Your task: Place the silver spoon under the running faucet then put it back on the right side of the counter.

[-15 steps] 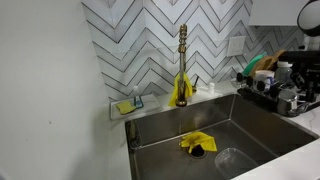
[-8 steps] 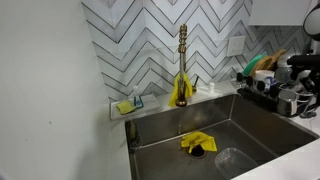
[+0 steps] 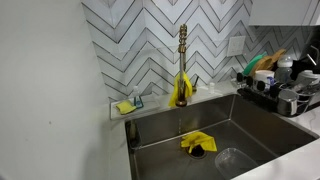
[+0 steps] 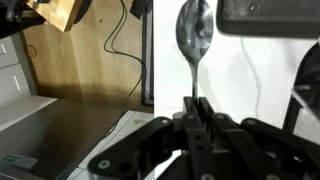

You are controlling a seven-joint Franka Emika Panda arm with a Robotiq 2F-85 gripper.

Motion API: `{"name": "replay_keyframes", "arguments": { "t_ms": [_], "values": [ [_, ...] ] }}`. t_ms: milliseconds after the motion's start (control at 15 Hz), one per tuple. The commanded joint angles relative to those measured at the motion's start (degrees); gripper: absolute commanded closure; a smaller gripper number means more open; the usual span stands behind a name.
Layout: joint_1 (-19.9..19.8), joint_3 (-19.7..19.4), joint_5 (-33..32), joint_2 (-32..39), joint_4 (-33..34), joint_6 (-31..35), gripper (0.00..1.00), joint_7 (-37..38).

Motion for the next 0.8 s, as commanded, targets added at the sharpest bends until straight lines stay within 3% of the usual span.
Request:
{"name": "replay_keyframes", "arguments": {
  "t_ms": [0, 333, 533, 733],
  "values": [
    [-1.6, -1.6, 2.0, 1.0, -2.9, 8.8, 0.98, -4.0],
    [-2.7, -3.2, 15.2, 4.2, -4.3, 17.4, 0.98, -12.8],
    [-3.5, -3.8, 23.4, 6.1, -3.7, 17.0, 0.98, -19.2],
    [-4.5, -5.0, 26.9, 6.7, -3.4, 15.8, 0.98, -23.1]
  ]
}}
